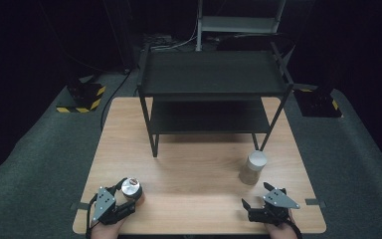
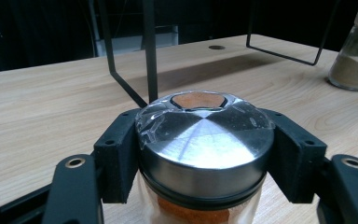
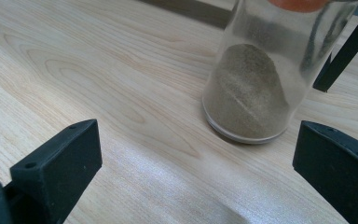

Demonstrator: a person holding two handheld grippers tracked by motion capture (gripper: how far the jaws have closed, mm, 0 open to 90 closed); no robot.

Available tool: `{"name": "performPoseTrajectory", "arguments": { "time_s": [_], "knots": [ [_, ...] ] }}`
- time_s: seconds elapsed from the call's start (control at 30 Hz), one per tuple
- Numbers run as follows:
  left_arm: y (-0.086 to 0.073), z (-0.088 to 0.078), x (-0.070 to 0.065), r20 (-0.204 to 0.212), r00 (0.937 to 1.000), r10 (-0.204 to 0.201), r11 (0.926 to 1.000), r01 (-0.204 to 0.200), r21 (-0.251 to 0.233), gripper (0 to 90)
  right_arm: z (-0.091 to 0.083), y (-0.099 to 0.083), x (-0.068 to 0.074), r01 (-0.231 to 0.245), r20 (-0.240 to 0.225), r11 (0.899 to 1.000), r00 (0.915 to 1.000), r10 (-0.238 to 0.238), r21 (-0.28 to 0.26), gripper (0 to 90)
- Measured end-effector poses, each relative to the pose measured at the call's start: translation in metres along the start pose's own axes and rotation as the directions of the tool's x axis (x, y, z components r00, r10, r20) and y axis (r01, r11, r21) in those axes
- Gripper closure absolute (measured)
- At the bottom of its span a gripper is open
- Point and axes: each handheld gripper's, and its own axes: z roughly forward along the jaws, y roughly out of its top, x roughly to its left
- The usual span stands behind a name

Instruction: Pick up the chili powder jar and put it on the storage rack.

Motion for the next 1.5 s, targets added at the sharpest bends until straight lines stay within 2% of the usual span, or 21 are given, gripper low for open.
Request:
{"name": "performPoseTrajectory", "arguments": {
  "time_s": [0.53,0.83,1.0,1.1,1.13,1.23,1.3,1.5],
  "knots": [
    [0.003,-0.001,-0.004,-0.012,0.9999,-0.002,1.0,0.002,0.007,34.4,0.001,0.001,0.001,0.003,0.002,1.0,1.0,-0.003,0.007,0.1],
    [0.008,0.0,-0.005,0.014,0.9999,0.009,1.0,-0.008,-0.005,34.4,0.0,0.002,0.0,0.003,-0.001,1.0,1.0,-0.002,0.016,0.2],
    [0.017,0.002,-0.007,0.037,0.9993,0.001,0.9998,-0.001,-0.02,34.4,0.0,0.002,-0.001,-0.002,-0.002,1.0,1.0,0.002,0.017,0.2],
    [0.026,0.004,-0.007,0.05,0.9986,0.018,0.9995,-0.017,-0.028,34.4,0.001,0.003,0.0,0.001,0.0,1.0,1.0,-0.001,0.021,0.2],
    [0.032,0.005,-0.004,0.071,0.9974,0.015,0.9994,-0.013,-0.032,34.4,0.001,0.004,0.001,0.002,0.002,1.0,1.0,-0.002,0.024,0.2],
    [0.037,0.005,-0.004,0.077,0.9968,0.019,0.9993,-0.016,-0.033,34.4,0.001,0.005,0.001,0.008,0.002,0.999,1.0,-0.008,0.032,0.2],
    [0.046,0.005,-0.004,0.088,0.9956,0.03,0.9991,-0.027,-0.034,34.4,0.002,0.006,0.002,0.014,0.006,0.999,0.9999,-0.014,0.039,0.2],
    [0.059,0.005,-0.004,0.113,0.9933,0.022,0.9982,-0.016,-0.058,34.4,0.002,0.006,0.002,0.012,0.007,0.999,0.9999,-0.012,0.04,0.2]
  ]
}}
